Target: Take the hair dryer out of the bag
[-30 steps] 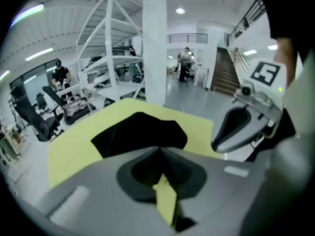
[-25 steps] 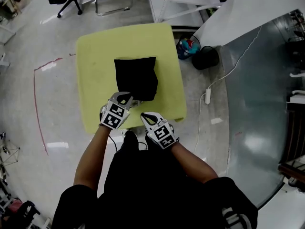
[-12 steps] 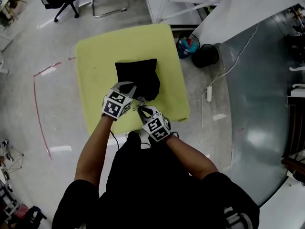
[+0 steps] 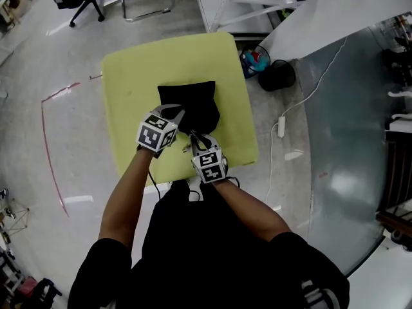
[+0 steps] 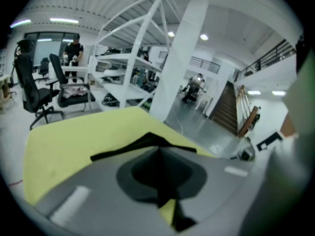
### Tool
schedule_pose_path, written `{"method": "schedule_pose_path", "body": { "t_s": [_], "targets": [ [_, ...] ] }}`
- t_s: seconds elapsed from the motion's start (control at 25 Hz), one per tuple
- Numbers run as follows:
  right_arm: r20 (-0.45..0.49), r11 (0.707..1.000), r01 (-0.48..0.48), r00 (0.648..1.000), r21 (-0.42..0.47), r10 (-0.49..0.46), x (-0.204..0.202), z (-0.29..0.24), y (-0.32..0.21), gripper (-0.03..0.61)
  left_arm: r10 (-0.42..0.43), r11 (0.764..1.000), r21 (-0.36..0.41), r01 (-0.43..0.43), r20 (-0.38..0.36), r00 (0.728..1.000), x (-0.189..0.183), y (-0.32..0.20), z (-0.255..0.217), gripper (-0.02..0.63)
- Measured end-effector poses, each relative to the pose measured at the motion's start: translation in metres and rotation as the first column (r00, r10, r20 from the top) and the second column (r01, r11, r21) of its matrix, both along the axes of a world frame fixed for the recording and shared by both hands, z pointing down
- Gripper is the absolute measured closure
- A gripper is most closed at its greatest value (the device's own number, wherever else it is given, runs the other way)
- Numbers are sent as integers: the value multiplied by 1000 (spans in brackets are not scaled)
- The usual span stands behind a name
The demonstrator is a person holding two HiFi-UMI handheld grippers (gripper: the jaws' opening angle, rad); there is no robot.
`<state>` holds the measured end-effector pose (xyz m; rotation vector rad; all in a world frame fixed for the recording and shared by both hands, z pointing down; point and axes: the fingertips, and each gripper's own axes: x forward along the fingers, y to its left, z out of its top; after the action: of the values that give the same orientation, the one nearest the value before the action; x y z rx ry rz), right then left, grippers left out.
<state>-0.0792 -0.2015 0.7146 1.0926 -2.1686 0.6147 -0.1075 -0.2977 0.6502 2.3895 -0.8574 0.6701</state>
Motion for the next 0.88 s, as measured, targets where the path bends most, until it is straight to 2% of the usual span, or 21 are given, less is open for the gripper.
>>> {"method": "schedule_pose_path", "body": {
  "t_s": [0.24, 0.44, 0.76, 0.88],
  "targets": [
    [34, 989, -136, 990, -65, 138, -1, 9, -15, 468, 17, 1000, -1, -17, -3, 1000, -3, 0, 2, 598],
    [49, 962, -258, 964, -92, 263, 7, 17, -31, 462, 50, 999, 9, -50, -13, 999, -1, 4, 1, 598],
    [21, 929, -354, 934, -107, 358, 12, 28, -48, 405, 52, 999, 9, -51, -44, 998, 0, 9, -2, 598],
    [-6, 924, -365, 930, -116, 367, 8, 32, -49, 377, 51, 999, 5, -51, -52, 997, -3, 11, -2, 598]
  ]
}}
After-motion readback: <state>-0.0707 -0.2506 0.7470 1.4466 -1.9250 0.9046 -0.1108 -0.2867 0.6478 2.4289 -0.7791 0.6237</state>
